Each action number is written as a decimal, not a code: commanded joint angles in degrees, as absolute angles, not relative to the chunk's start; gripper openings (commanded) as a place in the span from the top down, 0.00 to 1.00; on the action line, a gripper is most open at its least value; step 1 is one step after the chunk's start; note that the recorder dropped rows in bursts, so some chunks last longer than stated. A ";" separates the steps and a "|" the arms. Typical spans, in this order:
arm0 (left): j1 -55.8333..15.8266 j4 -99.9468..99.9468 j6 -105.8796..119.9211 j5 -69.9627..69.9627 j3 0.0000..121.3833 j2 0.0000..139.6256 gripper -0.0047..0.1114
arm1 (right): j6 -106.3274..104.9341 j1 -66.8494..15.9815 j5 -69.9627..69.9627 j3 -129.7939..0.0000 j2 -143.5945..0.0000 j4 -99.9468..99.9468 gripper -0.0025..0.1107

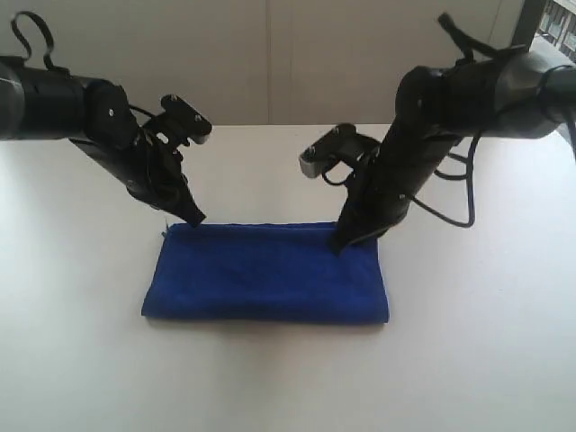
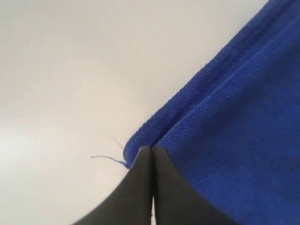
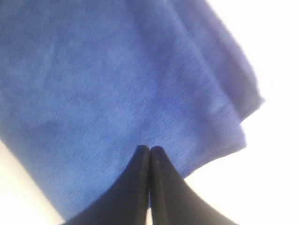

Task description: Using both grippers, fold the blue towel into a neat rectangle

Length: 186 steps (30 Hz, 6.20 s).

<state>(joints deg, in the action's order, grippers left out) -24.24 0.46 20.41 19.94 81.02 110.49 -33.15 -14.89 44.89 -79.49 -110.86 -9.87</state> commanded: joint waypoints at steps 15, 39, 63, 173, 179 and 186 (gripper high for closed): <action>-24.15 13.45 31.71 25.15 66.10 108.69 0.96 | -30.83 -11.47 47.63 -91.56 -124.50 -7.47 0.98; -24.15 6.77 31.74 24.88 66.12 108.69 0.96 | -26.51 -11.36 46.55 -91.56 -126.96 -3.78 0.98; -24.15 5.95 27.82 24.07 66.73 99.52 0.96 | -22.17 -11.36 44.62 -91.56 -115.16 0.00 0.98; -24.15 5.73 -4.14 -5.15 0.00 16.07 0.96 | 0.00 6.20 20.00 0.00 0.00 0.49 0.98; -24.15 5.73 -4.14 -5.15 0.00 16.07 0.96 | 0.00 3.53 19.63 0.00 0.00 0.49 0.98; -24.15 5.73 -4.14 -5.15 0.00 16.07 0.96 | 0.00 -0.50 19.63 0.00 0.00 0.49 0.98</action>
